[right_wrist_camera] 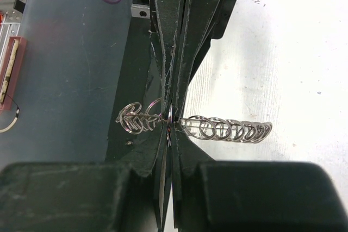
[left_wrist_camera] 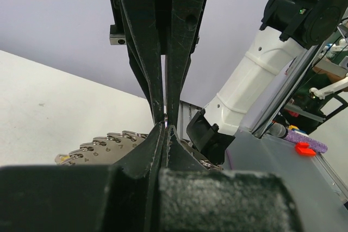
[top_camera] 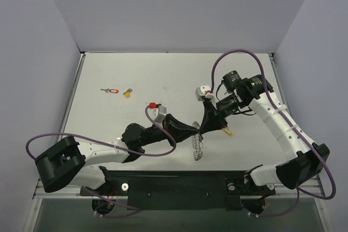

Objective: Put the keys on the keyring

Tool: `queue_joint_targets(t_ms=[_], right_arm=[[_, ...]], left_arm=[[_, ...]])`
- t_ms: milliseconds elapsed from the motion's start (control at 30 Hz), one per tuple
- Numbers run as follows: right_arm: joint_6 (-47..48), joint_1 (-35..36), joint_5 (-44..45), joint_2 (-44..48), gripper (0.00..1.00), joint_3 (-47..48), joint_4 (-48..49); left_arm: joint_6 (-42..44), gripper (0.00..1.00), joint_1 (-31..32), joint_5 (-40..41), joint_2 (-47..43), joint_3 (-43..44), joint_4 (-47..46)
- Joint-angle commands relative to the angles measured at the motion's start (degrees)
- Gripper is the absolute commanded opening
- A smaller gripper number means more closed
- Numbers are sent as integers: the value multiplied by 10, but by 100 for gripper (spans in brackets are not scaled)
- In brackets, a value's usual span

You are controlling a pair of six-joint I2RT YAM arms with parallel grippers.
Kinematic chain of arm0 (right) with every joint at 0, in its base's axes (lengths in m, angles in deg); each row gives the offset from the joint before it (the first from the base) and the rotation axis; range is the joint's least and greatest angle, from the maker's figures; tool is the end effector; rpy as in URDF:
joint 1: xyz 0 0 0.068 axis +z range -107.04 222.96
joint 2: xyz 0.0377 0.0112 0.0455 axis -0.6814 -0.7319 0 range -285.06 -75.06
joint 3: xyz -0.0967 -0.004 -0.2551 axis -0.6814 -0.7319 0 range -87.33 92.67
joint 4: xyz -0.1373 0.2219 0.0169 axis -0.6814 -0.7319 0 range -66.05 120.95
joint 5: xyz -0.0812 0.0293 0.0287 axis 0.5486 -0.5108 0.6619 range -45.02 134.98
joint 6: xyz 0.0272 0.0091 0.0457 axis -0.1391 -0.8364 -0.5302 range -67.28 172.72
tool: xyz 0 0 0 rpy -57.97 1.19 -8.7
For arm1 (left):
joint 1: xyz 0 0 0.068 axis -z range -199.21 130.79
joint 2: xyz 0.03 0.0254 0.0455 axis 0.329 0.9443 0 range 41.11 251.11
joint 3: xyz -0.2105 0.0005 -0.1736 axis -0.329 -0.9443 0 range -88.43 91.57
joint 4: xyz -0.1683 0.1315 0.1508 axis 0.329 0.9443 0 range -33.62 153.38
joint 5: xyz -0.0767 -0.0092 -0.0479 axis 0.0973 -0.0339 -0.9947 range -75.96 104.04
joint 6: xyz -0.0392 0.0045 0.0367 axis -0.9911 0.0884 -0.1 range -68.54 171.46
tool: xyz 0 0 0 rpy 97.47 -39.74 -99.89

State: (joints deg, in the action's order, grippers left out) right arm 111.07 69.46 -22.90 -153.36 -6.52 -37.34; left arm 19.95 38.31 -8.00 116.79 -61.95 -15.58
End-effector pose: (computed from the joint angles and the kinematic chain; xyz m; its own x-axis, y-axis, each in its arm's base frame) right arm 0.2040 0.1387 0.3630 0.0044 -0.3560 -0.9345 -0.9614 -0.2587 0.0940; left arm 0.1276 -0.2255 0.2644 -0.3287 -0.3858 -0.8620 0.9336 0.0050 -0.3582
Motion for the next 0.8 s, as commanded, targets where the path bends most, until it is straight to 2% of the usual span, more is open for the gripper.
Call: queue_joint_targets(t_ms=[0, 33, 67, 100, 167, 233, 267, 333, 433, 500, 633, 767], right_arm=[[-58, 7, 27, 19, 0, 7, 19], [-64, 7, 31, 23, 0, 6, 26], [-71, 7, 41, 26, 0, 2, 30], [-75, 7, 47, 32, 0, 1, 37], [-82, 7, 57, 37, 0, -4, 41], [-90, 9, 71, 41, 0, -7, 47], [-93, 14, 87, 42, 0, -8, 49], [-98, 20, 111, 44, 0, -7, 50], [-108, 33, 160, 43, 0, -2, 48], [-107, 35, 185, 40, 0, 4, 41], [-82, 36, 190, 30, 0, 17, 16], [-75, 36, 188, 25, 0, 22, 5]], left_arm=[[-20, 1, -12, 20, -26, -2, -103], [-22, 13, -14, 19, -31, -5, -89], [-22, 20, -19, 20, -45, -6, -78], [-22, 36, -19, 20, -51, -9, -53], [-10, 48, -25, 21, -84, -11, 0], [11, 53, -29, 22, -122, -6, 74], [33, 54, -31, 18, -145, -2, 102], [84, 56, -33, 7, -183, 22, 221], [154, 59, -33, -4, -207, 104, 475], [196, 63, -31, -3, -200, 147, 570], [260, 65, -22, -9, -171, 197, 644], [287, 61, -7, -10, -137, 206, 615]])
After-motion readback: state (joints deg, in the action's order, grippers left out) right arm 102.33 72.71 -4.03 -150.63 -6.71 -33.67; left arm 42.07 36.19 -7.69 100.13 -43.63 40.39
